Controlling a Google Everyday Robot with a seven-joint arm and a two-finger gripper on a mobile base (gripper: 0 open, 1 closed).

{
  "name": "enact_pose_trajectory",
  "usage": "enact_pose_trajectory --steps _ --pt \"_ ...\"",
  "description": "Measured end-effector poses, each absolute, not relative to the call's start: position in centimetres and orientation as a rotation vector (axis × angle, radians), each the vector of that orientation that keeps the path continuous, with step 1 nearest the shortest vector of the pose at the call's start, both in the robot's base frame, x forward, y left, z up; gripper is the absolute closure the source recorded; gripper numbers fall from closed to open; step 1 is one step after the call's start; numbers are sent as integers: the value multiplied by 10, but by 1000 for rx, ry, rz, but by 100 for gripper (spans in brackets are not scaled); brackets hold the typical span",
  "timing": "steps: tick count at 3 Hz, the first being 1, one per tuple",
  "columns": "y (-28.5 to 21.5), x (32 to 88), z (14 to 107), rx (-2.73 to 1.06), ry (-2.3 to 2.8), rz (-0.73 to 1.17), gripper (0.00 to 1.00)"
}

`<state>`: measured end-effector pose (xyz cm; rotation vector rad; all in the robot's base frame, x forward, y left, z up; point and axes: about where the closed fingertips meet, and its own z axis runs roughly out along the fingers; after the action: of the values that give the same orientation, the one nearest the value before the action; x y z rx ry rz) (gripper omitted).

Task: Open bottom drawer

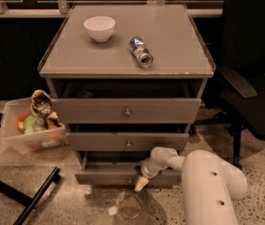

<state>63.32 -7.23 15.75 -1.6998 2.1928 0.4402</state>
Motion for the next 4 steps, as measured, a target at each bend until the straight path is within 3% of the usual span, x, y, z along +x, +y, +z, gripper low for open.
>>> enact_pose_trajectory --steps 2,4 --pt "-51 552 158 -1778 2021 671 0" --pt "-47 529 166 -1791 1979 725 42"
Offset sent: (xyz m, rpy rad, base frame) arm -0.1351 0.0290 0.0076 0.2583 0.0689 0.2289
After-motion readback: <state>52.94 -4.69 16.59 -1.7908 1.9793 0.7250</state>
